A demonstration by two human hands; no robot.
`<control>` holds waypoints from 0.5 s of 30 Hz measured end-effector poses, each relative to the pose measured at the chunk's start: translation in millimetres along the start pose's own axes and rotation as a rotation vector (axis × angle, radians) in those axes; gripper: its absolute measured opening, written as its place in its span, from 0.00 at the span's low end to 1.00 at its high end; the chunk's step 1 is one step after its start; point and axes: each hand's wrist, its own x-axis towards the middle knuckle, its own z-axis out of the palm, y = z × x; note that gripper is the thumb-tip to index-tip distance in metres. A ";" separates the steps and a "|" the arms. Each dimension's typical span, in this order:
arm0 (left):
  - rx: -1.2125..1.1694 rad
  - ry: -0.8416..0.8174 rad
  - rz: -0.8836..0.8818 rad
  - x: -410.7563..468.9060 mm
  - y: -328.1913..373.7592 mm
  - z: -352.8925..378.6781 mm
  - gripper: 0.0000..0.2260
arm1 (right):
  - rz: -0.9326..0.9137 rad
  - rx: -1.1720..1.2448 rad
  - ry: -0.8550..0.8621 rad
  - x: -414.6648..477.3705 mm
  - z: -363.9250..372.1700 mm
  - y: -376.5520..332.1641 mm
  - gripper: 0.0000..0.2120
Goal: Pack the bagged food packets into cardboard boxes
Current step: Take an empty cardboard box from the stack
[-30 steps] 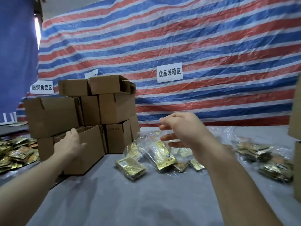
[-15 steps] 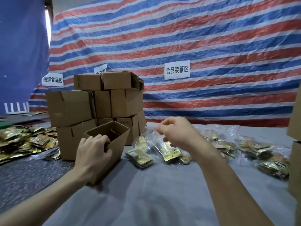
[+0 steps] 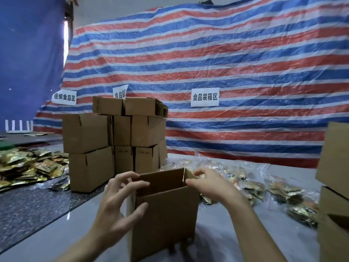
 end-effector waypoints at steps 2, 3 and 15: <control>-0.192 0.003 -0.162 8.6 -1.8 11.9 0.31 | 0.019 0.043 -0.027 2.3 -0.9 4.5 0.18; -0.317 -0.011 -0.261 12.6 -1.8 19.1 0.37 | 0.032 0.066 -0.030 3.9 -1.4 6.8 0.16; -0.752 -0.060 -0.694 -15.9 -37.4 72.6 0.57 | 0.213 0.481 0.208 41.4 -2.4 61.1 0.20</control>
